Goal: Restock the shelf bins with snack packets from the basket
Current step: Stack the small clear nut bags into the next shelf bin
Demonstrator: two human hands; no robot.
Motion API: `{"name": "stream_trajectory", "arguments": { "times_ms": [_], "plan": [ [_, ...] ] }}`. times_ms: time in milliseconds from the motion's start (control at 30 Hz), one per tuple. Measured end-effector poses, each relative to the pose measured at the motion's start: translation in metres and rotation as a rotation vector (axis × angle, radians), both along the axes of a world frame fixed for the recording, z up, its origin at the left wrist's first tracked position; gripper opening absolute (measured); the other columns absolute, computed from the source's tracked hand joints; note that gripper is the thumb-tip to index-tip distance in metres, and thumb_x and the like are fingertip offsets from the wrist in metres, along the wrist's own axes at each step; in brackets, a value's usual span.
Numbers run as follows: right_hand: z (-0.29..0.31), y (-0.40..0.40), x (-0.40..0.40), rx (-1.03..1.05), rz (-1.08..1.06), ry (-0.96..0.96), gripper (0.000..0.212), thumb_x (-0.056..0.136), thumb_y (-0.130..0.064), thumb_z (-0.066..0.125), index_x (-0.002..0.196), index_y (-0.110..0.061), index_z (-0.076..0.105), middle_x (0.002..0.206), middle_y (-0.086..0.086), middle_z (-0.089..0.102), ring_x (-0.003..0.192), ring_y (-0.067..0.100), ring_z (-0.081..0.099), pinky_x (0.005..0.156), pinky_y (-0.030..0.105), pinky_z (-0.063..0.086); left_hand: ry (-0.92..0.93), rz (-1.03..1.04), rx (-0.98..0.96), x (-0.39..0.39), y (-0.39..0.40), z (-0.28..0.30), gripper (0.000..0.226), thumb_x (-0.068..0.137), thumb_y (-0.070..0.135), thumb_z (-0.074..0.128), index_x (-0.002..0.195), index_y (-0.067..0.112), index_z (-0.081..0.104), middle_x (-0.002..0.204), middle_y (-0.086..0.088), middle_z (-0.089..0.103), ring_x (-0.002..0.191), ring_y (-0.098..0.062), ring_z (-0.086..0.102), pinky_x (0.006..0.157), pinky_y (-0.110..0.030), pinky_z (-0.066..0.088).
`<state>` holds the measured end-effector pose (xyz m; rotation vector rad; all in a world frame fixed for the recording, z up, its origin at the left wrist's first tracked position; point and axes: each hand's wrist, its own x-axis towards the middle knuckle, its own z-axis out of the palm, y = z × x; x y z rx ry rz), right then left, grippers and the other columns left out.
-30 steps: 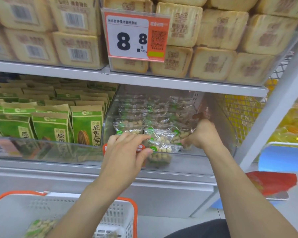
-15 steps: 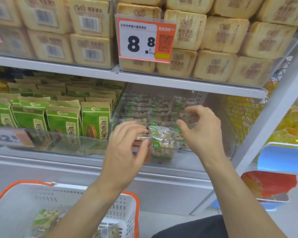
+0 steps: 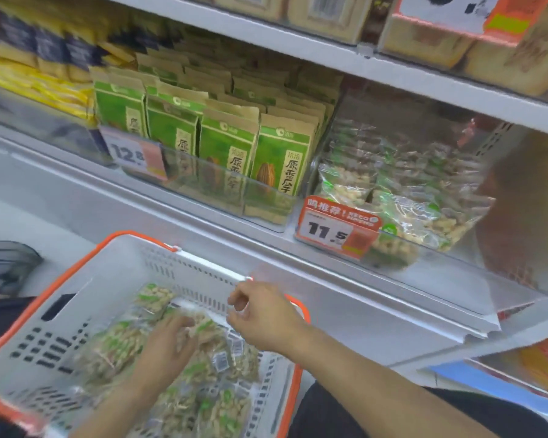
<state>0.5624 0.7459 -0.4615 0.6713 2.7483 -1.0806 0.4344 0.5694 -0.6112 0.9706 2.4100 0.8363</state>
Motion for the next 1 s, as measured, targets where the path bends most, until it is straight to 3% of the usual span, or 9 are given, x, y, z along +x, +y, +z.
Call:
{"name": "stream_trajectory", "arguments": {
  "times_ms": [100,200,367,500,633,700,767,867,1000],
  "plan": [
    [-0.067,-0.008,-0.018,-0.047,-0.038,-0.223,0.028,0.095,-0.029,0.062,0.116,-0.011,0.06,0.115,0.008,0.062,0.097,0.023,0.058,0.089,0.039,0.051,0.035,0.12,-0.128,-0.015,-0.018,-0.014,0.033,0.088,0.033,0.071,0.114,0.016,0.064,0.11,-0.003,0.065,0.101,-0.024,0.062,0.078,-0.034,0.049],
    [-0.124,-0.011,-0.026,-0.09,-0.171,-0.338,0.035,0.095,-0.037,0.062,0.117,-0.01,0.059,0.112,0.008,0.061,0.093,0.021,0.055,0.085,0.034,0.047,0.025,0.153,-0.205,-0.03,-0.028,-0.024,0.04,0.09,0.038,0.067,0.123,0.016,0.061,0.119,-0.003,0.06,0.112,-0.024,0.056,0.088,-0.037,0.048],
    [-0.202,-0.017,-0.026,-0.135,-0.322,-0.513,0.049,0.094,-0.038,0.06,0.137,-0.016,0.048,0.138,0.011,0.047,0.126,0.027,0.047,0.097,0.032,0.043,-0.082,0.149,-0.283,-0.04,-0.022,-0.047,0.047,0.093,0.044,0.061,0.132,0.018,0.054,0.127,-0.002,0.055,0.12,-0.023,0.05,0.1,-0.039,0.045],
    [-0.228,-0.019,-0.01,-0.118,-0.341,-0.618,0.062,0.093,-0.042,0.055,0.148,-0.021,0.035,0.148,0.013,0.035,0.13,0.031,0.044,0.103,0.036,0.043,-0.208,0.216,-0.286,-0.033,0.006,-0.063,0.055,0.091,0.048,0.061,0.137,0.022,0.046,0.136,-0.002,0.048,0.123,-0.02,0.046,0.107,-0.041,0.043],
    [-0.24,-0.023,-0.01,-0.208,-0.433,-0.596,0.064,0.094,-0.035,0.061,0.147,-0.02,0.029,0.137,0.014,0.042,0.091,0.023,0.054,0.074,0.03,0.046,-0.176,0.301,-0.339,-0.03,0.032,-0.078,0.072,0.09,0.054,0.059,0.148,0.021,0.031,0.137,-0.013,0.044,0.125,-0.026,0.045,0.108,-0.043,0.042],
    [-0.244,-0.02,-0.012,-0.233,-0.525,-0.551,0.064,0.088,-0.028,0.07,0.139,-0.019,0.032,0.126,0.008,0.049,0.092,0.02,0.052,0.073,0.027,0.046,-0.17,0.28,-0.42,-0.032,0.04,-0.083,0.077,0.089,0.054,0.058,0.151,0.023,0.026,0.139,-0.014,0.042,0.13,-0.03,0.037,0.11,-0.044,0.037],
    [-0.247,-0.015,-0.013,-0.259,-0.608,-0.537,0.052,0.082,-0.023,0.077,0.115,-0.024,0.037,0.11,0.002,0.049,0.092,0.019,0.05,0.078,0.026,0.044,-0.178,0.253,-0.467,-0.035,0.046,-0.081,0.079,0.088,0.05,0.061,0.152,0.025,0.023,0.143,-0.014,0.038,0.134,-0.031,0.031,0.112,-0.044,0.032],
    [-0.251,-0.009,-0.017,-0.385,-0.664,-0.593,0.03,0.07,-0.011,0.082,0.079,-0.016,0.054,0.081,-0.003,0.06,0.082,0.017,0.064,0.075,0.033,0.059,-0.258,0.302,-0.413,-0.04,0.049,-0.079,0.09,0.084,0.041,0.074,0.154,0.023,0.021,0.143,-0.015,0.035,0.137,-0.032,0.028,0.114,-0.044,0.029],
    [-0.244,-0.009,-0.02,-0.339,-0.588,-0.574,0.047,0.067,-0.031,0.085,0.106,-0.021,0.06,0.1,-0.001,0.064,0.095,0.019,0.065,0.076,0.027,0.052,-0.378,0.409,-0.251,-0.042,0.042,-0.078,0.092,0.078,0.021,0.082,0.151,0.016,0.025,0.136,-0.011,0.05,0.127,-0.03,0.046,0.105,-0.042,0.045]
  ]
}}
